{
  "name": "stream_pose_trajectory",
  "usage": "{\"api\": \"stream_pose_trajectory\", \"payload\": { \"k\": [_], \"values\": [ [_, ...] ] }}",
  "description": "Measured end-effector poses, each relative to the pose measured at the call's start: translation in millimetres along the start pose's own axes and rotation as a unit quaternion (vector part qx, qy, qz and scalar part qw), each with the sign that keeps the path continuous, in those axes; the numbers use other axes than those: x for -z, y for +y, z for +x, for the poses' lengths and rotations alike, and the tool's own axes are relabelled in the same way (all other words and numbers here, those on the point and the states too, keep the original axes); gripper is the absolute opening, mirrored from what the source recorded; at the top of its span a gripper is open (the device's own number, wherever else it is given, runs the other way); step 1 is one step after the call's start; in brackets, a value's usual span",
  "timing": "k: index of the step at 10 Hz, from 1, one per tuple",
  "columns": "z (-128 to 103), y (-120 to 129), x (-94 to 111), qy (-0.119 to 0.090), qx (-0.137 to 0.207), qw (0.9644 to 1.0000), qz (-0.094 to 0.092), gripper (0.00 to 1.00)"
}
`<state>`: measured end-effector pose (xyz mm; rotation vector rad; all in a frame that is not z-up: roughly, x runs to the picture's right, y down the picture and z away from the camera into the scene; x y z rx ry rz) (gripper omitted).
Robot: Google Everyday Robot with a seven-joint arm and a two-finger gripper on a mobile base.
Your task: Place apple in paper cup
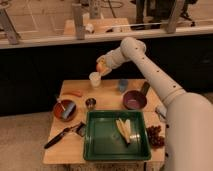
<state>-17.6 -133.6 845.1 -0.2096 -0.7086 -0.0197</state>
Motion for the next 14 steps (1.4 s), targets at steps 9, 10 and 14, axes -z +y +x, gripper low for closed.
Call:
{"api": "stream_pose_trajectory", "payload": {
  "k": [9, 10, 14],
  "values": [
    [17, 0, -22, 0.038, -0.017, 0.9981, 0.046, 0.0],
    [20, -2, -25, 0.043, -0.023, 0.9974, 0.053, 0.0],
    [26, -8, -41, 0.046, -0.044, 0.9954, 0.071, 0.0]
  ]
}}
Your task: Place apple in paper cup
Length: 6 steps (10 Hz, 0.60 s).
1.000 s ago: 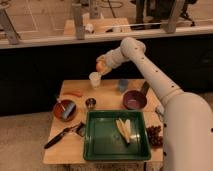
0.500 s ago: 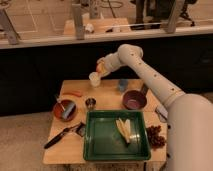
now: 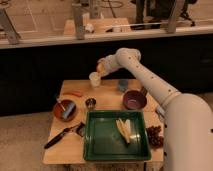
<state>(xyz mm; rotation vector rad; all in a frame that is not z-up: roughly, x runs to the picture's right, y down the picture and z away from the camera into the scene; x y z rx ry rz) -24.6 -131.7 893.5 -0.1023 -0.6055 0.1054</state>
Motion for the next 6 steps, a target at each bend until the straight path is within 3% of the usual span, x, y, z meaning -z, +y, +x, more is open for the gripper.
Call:
{"api": "stream_pose_trajectory", "payload": {
  "k": [6],
  "values": [
    [-10, 0, -23, -0.011, -0.004, 0.9999, 0.004, 0.0]
  ]
}}
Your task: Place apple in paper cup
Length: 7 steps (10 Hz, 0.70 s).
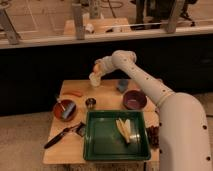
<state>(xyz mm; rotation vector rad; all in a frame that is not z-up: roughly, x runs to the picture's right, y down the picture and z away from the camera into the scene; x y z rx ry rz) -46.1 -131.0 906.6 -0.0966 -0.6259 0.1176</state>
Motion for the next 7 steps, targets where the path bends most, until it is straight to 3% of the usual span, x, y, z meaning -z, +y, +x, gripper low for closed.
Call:
{"api": "stream_pose_trajectory", "payload": {
  "k": [7],
  "values": [
    [-2, 5, -22, -0.02, -0.015, 0.9996, -0.012, 0.0]
  ]
}}
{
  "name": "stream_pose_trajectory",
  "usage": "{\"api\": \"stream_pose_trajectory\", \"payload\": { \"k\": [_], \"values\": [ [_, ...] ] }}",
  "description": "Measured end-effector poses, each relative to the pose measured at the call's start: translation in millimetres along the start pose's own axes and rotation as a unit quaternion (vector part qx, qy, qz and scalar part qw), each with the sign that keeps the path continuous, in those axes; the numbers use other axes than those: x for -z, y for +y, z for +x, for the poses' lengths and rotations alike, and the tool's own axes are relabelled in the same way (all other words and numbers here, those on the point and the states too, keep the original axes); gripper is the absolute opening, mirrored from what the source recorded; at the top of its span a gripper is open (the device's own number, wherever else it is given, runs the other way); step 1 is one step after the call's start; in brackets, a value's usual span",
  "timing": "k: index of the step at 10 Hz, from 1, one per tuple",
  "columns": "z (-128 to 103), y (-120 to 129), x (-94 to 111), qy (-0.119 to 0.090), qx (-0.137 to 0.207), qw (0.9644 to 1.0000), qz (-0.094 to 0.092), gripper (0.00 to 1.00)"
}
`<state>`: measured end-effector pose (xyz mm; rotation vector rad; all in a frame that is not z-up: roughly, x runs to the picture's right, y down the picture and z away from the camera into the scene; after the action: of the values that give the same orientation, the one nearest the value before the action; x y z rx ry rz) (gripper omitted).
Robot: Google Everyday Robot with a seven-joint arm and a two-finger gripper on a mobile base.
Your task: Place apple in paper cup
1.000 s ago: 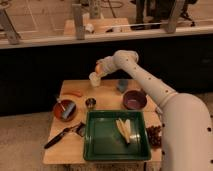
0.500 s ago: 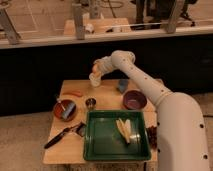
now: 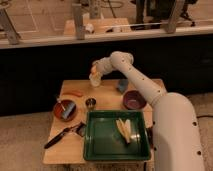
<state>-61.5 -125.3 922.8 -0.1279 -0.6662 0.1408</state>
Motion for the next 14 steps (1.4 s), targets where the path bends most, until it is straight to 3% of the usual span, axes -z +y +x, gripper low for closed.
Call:
{"api": "stream_pose_trajectory", "payload": {
  "k": [10, 12, 14],
  "values": [
    [1.5, 0.5, -2.4, -0.013, -0.01, 0.9999, -0.005, 0.01],
    [1.2, -0.3, -2.2, -0.015, -0.013, 0.9998, -0.004, 0.15],
    [0.2, -1.7, -2.1, -0.017, -0.014, 0.9998, -0.003, 0.37]
  ]
}}
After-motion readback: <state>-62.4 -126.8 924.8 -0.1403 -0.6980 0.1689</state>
